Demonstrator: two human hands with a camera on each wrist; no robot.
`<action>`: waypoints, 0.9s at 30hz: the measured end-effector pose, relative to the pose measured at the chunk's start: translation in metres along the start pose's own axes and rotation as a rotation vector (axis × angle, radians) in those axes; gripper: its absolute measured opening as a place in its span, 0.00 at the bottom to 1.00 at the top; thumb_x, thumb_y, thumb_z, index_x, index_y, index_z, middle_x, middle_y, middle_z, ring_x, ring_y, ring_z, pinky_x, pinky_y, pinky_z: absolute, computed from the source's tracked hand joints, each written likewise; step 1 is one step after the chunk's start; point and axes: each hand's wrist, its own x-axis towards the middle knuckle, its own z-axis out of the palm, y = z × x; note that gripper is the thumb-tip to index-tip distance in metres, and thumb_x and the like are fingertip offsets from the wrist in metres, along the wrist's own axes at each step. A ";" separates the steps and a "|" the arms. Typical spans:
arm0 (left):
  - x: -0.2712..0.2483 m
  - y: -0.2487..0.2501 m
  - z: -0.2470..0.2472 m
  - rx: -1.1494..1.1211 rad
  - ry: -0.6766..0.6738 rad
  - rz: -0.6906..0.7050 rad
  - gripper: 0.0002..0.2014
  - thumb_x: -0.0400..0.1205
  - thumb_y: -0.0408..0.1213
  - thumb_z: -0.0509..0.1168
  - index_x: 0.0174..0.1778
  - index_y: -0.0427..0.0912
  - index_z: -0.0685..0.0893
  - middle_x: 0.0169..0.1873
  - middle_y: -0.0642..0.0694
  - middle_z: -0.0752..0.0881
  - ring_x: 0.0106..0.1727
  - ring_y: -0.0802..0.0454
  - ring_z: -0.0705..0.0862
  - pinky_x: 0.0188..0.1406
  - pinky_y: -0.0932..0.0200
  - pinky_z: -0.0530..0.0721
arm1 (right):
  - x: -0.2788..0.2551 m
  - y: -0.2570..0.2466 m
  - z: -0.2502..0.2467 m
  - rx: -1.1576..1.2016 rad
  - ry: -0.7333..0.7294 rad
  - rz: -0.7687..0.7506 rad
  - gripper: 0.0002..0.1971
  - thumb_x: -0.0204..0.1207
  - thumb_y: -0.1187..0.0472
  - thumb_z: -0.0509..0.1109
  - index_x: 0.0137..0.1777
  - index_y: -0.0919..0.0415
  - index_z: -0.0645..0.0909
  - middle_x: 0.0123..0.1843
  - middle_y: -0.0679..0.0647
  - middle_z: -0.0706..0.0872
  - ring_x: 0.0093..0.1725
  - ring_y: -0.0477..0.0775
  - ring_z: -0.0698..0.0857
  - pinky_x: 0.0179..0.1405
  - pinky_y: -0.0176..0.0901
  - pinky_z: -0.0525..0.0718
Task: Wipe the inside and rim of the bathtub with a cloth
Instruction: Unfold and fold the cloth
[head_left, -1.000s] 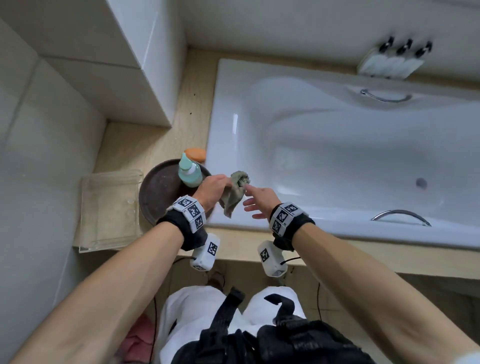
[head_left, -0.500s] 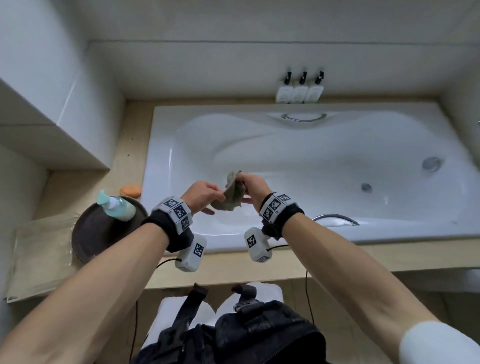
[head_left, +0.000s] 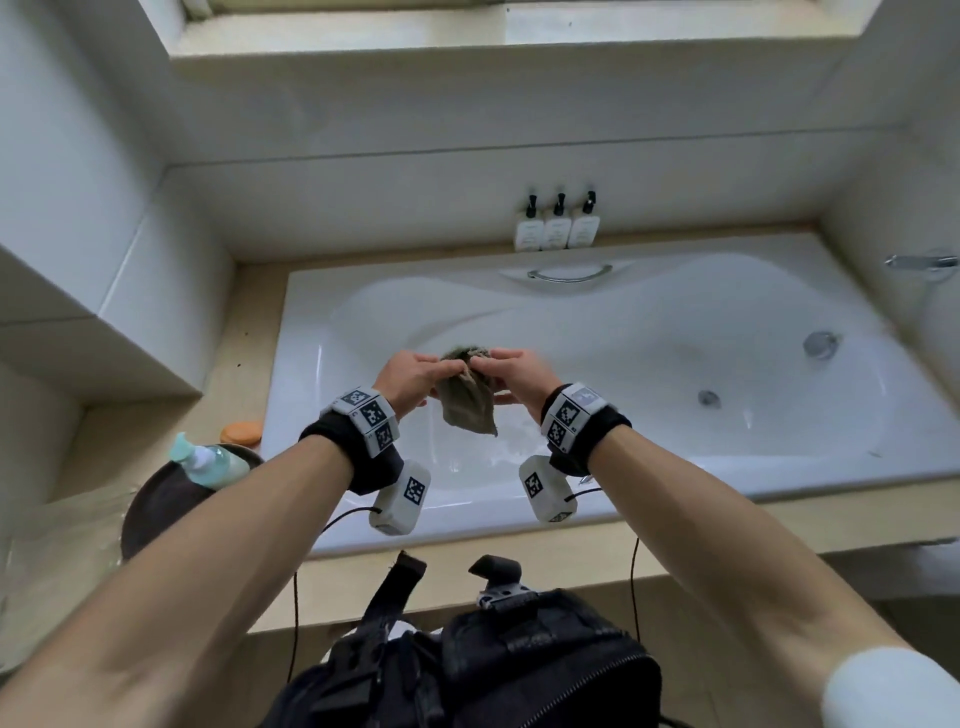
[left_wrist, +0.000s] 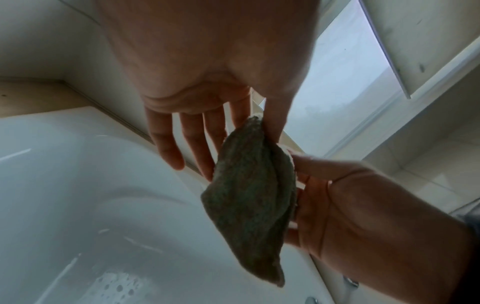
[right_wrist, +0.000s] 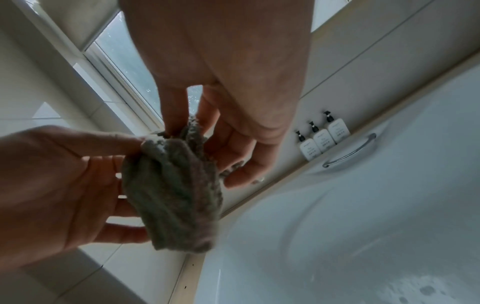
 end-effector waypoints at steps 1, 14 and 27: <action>0.002 0.002 0.000 -0.019 0.023 -0.001 0.16 0.78 0.47 0.72 0.48 0.35 0.91 0.43 0.38 0.92 0.41 0.45 0.87 0.45 0.55 0.77 | 0.000 0.000 -0.004 0.003 0.027 0.000 0.12 0.80 0.58 0.71 0.57 0.65 0.87 0.47 0.58 0.90 0.42 0.52 0.88 0.44 0.43 0.87; 0.020 0.015 0.007 0.064 0.105 -0.036 0.15 0.80 0.44 0.69 0.53 0.36 0.87 0.45 0.40 0.89 0.42 0.47 0.85 0.31 0.61 0.75 | 0.010 -0.012 -0.021 0.349 0.123 -0.012 0.10 0.69 0.57 0.71 0.45 0.63 0.82 0.44 0.61 0.85 0.46 0.61 0.84 0.47 0.53 0.86; 0.041 0.044 -0.008 -0.132 0.119 -0.044 0.06 0.76 0.24 0.66 0.37 0.39 0.84 0.39 0.36 0.86 0.39 0.43 0.84 0.51 0.45 0.85 | 0.020 -0.046 -0.016 0.438 0.035 -0.013 0.15 0.63 0.58 0.68 0.45 0.69 0.78 0.39 0.65 0.81 0.36 0.62 0.81 0.32 0.49 0.78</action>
